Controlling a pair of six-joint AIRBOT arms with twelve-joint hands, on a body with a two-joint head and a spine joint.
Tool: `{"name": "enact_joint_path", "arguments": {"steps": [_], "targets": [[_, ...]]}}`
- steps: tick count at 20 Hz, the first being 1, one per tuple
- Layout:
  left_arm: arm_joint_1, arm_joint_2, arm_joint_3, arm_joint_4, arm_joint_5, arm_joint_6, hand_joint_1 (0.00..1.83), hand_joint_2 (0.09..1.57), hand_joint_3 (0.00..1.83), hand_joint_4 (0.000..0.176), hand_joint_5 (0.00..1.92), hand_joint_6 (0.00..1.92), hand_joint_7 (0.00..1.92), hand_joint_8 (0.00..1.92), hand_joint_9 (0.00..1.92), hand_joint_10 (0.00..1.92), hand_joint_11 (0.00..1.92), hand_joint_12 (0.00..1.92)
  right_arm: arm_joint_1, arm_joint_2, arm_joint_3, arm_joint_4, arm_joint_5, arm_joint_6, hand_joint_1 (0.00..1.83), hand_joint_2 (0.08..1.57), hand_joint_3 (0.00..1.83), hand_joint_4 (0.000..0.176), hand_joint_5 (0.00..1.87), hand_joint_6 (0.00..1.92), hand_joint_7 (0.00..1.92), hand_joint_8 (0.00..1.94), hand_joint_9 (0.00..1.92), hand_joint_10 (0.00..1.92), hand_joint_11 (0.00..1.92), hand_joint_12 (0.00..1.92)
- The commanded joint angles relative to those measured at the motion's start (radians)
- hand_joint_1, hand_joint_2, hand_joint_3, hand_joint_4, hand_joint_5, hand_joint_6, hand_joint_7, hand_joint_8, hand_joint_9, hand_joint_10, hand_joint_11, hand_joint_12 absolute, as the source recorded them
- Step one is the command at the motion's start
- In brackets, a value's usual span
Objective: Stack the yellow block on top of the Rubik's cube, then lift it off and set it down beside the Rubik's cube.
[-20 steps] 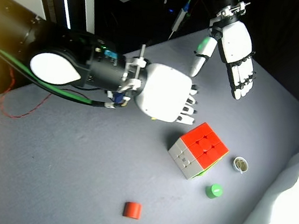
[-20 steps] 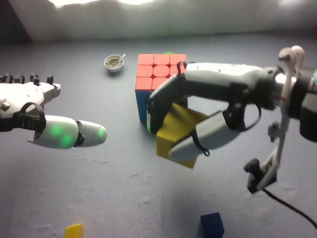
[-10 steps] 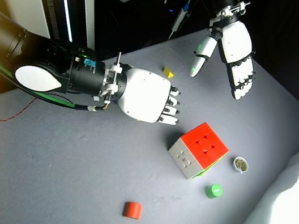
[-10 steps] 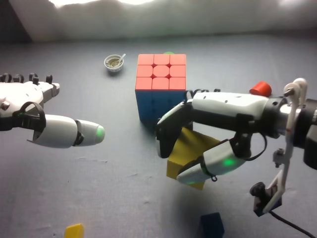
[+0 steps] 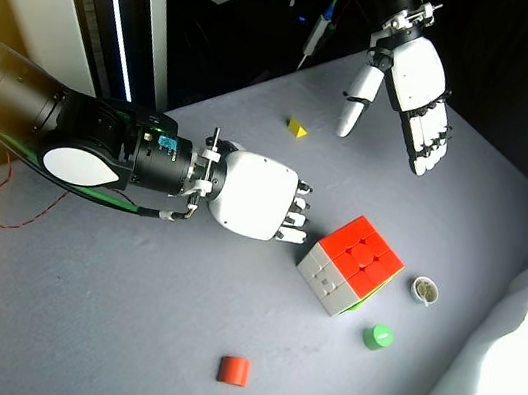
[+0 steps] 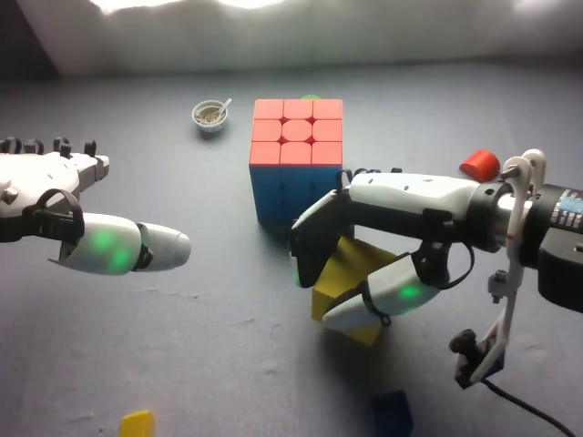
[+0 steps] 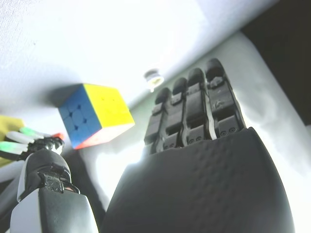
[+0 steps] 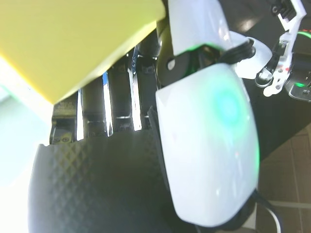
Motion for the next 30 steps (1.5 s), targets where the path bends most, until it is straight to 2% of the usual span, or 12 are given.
{"name": "enact_joint_path", "arguments": {"steps": [1,8,16,17,18,25,26,30], "targets": [[-0.012,0.013,0.0,0.055,-0.027,0.001,0.07,0.91,0.0,0.0,0.0,0.0,0.02,0.0,0.04,0.01,0.01,0.1,0.0,0.005,-0.001,0.009,0.11,0.016,1.35,1.2,0.0,0.0,0.75,1.19,0.92,1.22,0.67,1.5,0.2,1.77],[-0.013,0.013,0.0,0.051,-0.028,0.005,0.07,0.91,0.0,0.0,0.0,0.0,0.02,0.0,0.04,0.0,0.01,0.11,-0.05,0.0,-0.021,0.043,0.092,0.022,1.35,1.2,0.0,0.0,0.75,1.19,0.92,1.22,0.67,1.5,0.2,1.77],[-0.013,0.013,-0.001,0.051,-0.028,0.007,0.08,0.93,0.0,0.0,0.0,0.0,0.04,0.0,0.05,0.0,0.0,0.13,-0.049,-0.004,-0.03,0.021,0.092,0.01,1.35,1.2,0.0,0.0,0.76,1.2,0.91,1.23,0.66,1.51,0.16,1.76],[-0.013,0.013,-0.001,0.051,-0.028,0.008,0.09,0.92,0.0,0.0,0.02,0.0,0.06,0.0,0.07,0.0,0.0,0.19,-0.049,-0.004,-0.03,0.019,0.092,0.01,1.34,1.21,0.0,0.0,0.75,1.21,0.9,1.24,0.64,1.53,0.14,1.77],[-0.013,0.013,-0.001,0.051,-0.028,0.008,0.08,0.92,0.0,0.0,0.0,0.0,0.04,0.0,0.04,0.0,0.0,0.13,-0.048,-0.004,-0.03,0.017,0.092,0.01,1.34,1.21,0.0,0.0,0.73,1.23,0.89,1.26,0.64,1.54,0.12,1.78],[-0.016,0.013,-0.001,0.048,-0.029,0.008,0.07,0.92,0.0,0.0,0.01,0.0,0.06,0.01,0.07,0.01,0.0,0.18,-0.031,-0.004,-0.044,-0.023,0.073,0.01,1.34,1.22,0.0,0.0,0.73,1.25,0.88,1.27,0.63,1.55,0.15,1.75],[-0.016,0.013,-0.001,0.048,-0.029,0.008,0.06,0.92,0.0,0.0,0.0,0.0,0.03,0.0,0.03,0.0,0.0,0.06,-0.03,-0.004,-0.047,-0.025,0.073,0.01,1.35,1.2,0.0,0.0,0.76,1.2,0.9,1.23,0.66,1.51,0.18,1.73],[-0.015,0.013,-0.001,0.048,-0.029,0.008,0.06,0.92,0.0,0.0,0.01,0.0,0.04,0.01,0.05,0.01,0.03,0.07,-0.029,-0.003,-0.05,-0.03,0.068,0.01,1.34,1.22,0.0,0.0,0.71,1.27,0.88,1.23,0.66,1.54,0.17,1.74]]}}
